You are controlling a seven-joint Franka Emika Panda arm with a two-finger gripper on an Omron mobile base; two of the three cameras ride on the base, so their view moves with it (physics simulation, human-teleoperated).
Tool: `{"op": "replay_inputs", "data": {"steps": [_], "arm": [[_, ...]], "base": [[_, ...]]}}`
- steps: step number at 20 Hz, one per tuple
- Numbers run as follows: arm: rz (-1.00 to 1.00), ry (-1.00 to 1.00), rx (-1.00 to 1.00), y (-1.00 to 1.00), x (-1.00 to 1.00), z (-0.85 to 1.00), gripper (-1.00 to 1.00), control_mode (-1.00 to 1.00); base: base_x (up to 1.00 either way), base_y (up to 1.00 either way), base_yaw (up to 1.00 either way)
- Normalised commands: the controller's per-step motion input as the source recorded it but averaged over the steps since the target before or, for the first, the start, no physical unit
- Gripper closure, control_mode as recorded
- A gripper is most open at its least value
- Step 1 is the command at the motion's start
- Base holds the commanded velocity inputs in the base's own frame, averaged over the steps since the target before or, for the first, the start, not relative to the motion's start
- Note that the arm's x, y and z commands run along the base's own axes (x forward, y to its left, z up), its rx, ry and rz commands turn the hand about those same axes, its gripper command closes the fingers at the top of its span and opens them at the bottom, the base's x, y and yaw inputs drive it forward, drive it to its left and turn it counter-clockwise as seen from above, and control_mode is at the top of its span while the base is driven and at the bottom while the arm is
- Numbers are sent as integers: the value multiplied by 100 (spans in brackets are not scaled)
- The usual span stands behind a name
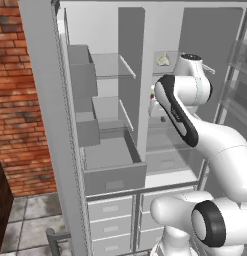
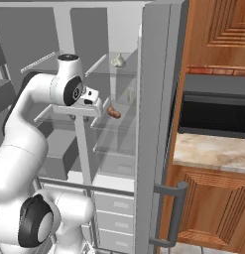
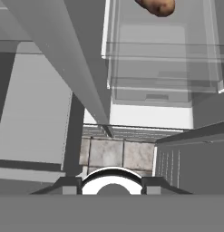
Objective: Take the potato and garlic from the fridge shelf and place them in the freezer drawer to begin freezing them.
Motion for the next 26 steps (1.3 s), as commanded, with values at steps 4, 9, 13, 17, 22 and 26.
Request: {"op": "replay_inputs", "data": {"steps": [4,9,13,17,22,26], "arm": [[0,0,0,0,-15,-1,-100,-100],[5,4,-7,6,-17,-4,-100,-100],[1,3,0,0,0,0,-100,-100],[0,0,0,0,0,0,-100,-100],[0,0,0,0,0,-1,-100,-100],[0,0,0,0,0,0,-100,100]], "base": [[0,0,0],[0,0,0],[0,0,0],[0,0,0],[0,0,0],[0,-7,0]]}}
